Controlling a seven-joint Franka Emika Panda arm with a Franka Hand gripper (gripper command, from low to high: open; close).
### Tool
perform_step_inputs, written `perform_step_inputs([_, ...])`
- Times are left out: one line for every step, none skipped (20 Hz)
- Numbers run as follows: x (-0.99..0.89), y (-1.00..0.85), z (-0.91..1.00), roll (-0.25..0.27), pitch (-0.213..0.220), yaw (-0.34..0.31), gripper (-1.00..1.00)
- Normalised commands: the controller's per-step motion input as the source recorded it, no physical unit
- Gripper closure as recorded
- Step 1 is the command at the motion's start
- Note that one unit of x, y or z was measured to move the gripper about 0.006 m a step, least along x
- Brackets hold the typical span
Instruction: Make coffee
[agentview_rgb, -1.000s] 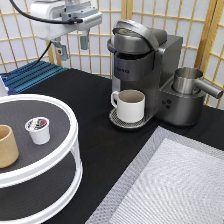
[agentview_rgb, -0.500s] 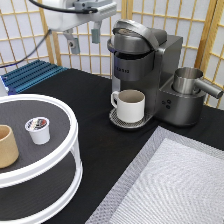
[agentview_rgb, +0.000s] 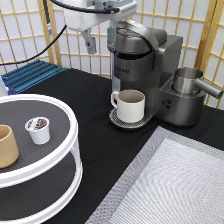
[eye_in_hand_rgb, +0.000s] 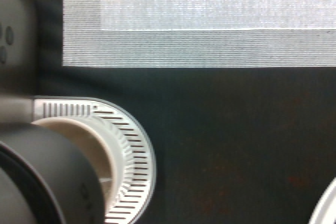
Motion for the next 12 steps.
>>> perform_step_inputs([0.36,0.32,0.30,0.111,0.147,-0.027,-1.00])
perform_step_inputs([0.30,0.36,0.29,0.091,0.141,-0.026,-1.00])
perform_step_inputs([0.25,0.37,0.30,0.089,0.129,-0.034,-1.00])
perform_step_inputs([0.29,0.43,0.42,0.057,0.119,-0.047,-1.00])
perform_step_inputs([0.29,0.47,0.50,0.025,0.099,-0.057,-1.00])
perform_step_inputs([0.30,0.46,0.66,0.000,0.059,-0.071,-1.00])
perform_step_inputs([0.23,0.45,0.51,0.000,0.043,-0.071,-1.00])
perform_step_inputs([0.21,0.49,0.43,0.000,0.030,-0.073,-1.00])
perform_step_inputs([0.26,0.55,0.50,0.000,0.023,-0.077,-1.00])
perform_step_inputs([0.29,0.55,0.64,0.000,0.029,-0.079,-1.00])
perform_step_inputs([0.34,0.61,0.77,-0.025,0.036,-0.080,-1.00])
perform_step_inputs([0.35,0.65,0.88,-0.067,0.033,-0.084,-1.00])
